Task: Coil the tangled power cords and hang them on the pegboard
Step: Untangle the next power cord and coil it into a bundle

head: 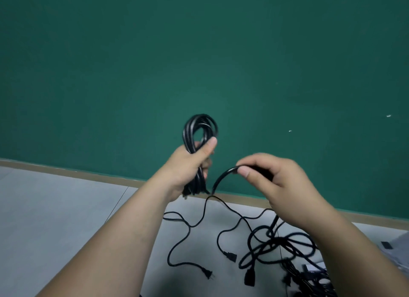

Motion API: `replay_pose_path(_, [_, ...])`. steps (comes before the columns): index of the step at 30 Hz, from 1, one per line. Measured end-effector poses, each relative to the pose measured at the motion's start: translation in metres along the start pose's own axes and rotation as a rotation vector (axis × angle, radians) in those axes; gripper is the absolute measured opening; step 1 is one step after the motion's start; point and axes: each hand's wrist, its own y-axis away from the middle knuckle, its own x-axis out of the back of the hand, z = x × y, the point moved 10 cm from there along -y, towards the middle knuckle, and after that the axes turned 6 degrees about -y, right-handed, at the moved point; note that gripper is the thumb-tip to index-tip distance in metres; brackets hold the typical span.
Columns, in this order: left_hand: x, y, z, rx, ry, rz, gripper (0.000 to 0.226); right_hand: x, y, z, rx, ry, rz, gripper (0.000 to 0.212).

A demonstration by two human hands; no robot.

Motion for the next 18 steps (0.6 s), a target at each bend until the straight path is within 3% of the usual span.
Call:
replay_pose_path(4, [-0.069, 0.019, -0.009, 0.082, 0.122, -0.382, 0.083, 0.024, 0.000, 0.000, 0.042, -0.039, 0.244, 0.006])
replay_pose_path(8, [-0.113, 0.038, -0.009, 0.140, 0.345, -0.616, 0.092, 0.048, 0.009, 0.002, 0.034, 0.031, 0.439, 0.015])
replay_pose_path(11, [-0.125, 0.043, -0.007, 0.103, 0.308, -0.695, 0.071, 0.059, 0.011, -0.012, 0.112, 0.229, 0.510, 0.019])
replay_pose_path(15, [-0.128, 0.044, -0.022, 0.077, -0.114, -0.618, 0.024, 0.058, 0.008, -0.018, 0.156, 0.359, 0.462, 0.028])
replay_pose_path(18, [-0.130, 0.043, -0.025, 0.043, -0.185, -0.580, 0.015, 0.061, 0.003, 0.012, -0.036, 0.369, 0.397, 0.037])
